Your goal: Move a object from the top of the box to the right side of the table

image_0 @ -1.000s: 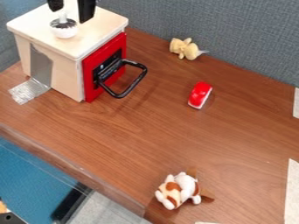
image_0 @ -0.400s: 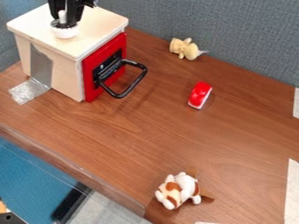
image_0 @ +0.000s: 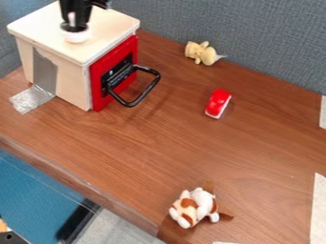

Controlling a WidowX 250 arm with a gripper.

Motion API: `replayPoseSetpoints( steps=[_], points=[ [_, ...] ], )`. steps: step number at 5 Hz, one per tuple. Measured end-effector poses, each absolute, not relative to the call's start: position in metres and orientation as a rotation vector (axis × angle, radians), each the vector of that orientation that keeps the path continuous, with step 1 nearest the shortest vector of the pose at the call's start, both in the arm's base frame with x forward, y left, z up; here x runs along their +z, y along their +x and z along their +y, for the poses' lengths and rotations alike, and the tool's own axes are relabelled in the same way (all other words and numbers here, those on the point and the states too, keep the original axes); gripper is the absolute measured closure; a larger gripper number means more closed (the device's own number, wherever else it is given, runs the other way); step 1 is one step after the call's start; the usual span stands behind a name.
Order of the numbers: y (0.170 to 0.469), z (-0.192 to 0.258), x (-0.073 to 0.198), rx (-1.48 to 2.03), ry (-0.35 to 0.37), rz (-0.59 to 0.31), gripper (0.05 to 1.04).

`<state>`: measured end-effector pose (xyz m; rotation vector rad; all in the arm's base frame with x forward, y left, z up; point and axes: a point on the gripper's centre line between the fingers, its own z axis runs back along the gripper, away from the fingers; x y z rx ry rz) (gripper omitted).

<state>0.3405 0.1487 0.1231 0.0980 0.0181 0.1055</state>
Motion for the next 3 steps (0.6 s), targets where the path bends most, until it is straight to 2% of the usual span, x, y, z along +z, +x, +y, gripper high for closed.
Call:
replayPoseSetpoints(
  steps=[1, 2, 3],
  points=[
    [0.355, 0.098, 0.139, 0.085, 0.082, -0.051, 0.869],
    [0.352, 0.057, 0.163, 0.038, 0.076, -0.132, 0.869],
    [0.345, 0.034, 0.153, 0.015, 0.041, -0.135, 0.869]
  ],
)
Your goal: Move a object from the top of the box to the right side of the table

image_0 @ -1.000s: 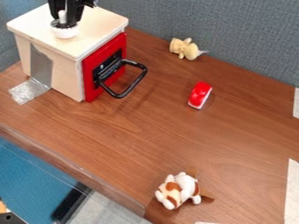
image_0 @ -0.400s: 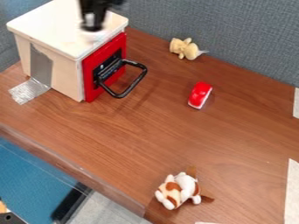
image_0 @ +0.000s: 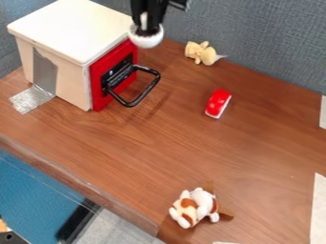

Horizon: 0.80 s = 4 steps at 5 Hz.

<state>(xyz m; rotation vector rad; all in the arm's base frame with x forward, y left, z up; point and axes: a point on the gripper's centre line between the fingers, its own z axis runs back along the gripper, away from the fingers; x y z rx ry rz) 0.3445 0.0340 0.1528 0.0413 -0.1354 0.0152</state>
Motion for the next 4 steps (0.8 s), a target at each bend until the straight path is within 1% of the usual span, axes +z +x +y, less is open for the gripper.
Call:
replayPoseSetpoints(
  steps=[1, 2, 3, 4],
  points=[
    [0.345, -0.017, 0.144, -0.097, 0.015, -0.141, 0.869],
    [0.348, -0.064, 0.117, -0.196, -0.018, -0.094, 0.869],
    [0.356, -0.106, 0.091, -0.299, -0.024, -0.070, 0.869],
    [0.355, -0.137, 0.063, -0.342, 0.012, -0.048, 0.869]
  ],
)
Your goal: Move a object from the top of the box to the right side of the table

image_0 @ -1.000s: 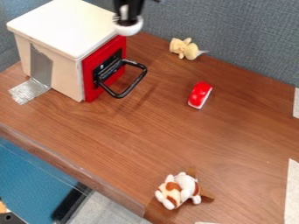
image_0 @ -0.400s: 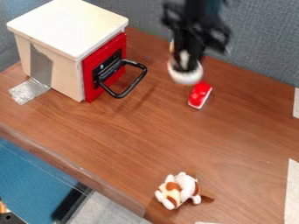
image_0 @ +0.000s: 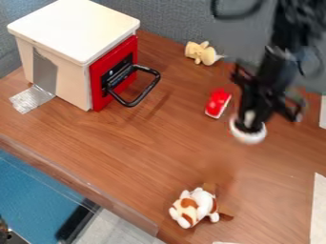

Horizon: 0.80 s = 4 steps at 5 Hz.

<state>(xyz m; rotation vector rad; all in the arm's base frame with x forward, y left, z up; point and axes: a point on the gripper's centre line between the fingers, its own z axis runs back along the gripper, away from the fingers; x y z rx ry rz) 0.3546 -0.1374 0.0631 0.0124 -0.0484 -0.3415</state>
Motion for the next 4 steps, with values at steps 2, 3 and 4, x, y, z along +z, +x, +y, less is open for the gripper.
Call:
replayPoseSetpoints(
  steps=[2, 3, 4],
  points=[
    [0.360, -0.171, 0.017, -0.375, 0.069, -0.071, 0.869],
    [0.368, -0.176, 0.016, -0.392, 0.065, -0.092, 0.869],
    [0.366, -0.178, 0.014, -0.400, 0.042, -0.087, 0.817]
  ],
)
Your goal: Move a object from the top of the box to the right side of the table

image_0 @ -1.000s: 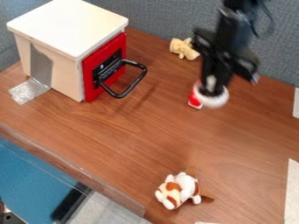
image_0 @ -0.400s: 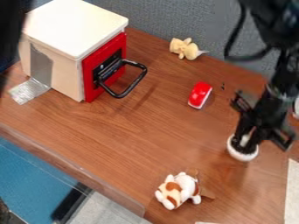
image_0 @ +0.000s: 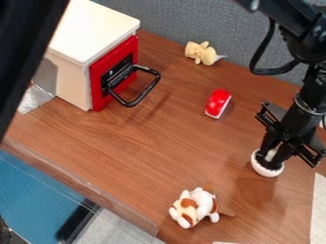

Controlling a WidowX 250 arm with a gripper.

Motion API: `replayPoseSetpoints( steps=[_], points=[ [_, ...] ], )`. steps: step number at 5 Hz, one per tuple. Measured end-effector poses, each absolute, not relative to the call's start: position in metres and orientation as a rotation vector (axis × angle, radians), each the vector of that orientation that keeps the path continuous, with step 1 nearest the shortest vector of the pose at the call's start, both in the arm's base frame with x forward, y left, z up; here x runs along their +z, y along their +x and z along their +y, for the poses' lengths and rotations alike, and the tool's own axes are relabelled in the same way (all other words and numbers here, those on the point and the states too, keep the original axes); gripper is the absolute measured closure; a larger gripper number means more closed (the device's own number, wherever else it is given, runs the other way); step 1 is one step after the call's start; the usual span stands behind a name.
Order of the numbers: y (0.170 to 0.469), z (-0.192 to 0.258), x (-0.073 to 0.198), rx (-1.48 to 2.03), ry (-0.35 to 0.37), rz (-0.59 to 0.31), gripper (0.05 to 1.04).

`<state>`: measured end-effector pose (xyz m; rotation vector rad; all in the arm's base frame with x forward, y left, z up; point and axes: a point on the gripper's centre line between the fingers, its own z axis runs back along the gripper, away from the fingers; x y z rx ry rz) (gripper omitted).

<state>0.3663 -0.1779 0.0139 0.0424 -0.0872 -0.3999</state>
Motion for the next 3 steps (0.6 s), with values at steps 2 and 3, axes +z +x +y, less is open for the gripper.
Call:
replayPoseSetpoints(
  steps=[2, 3],
  points=[
    [0.360, -0.177, 0.067, -0.317, -0.007, -0.160, 0.238],
    [0.356, -0.173, 0.086, -0.264, -0.003, -0.169, 0.075]
  ],
)
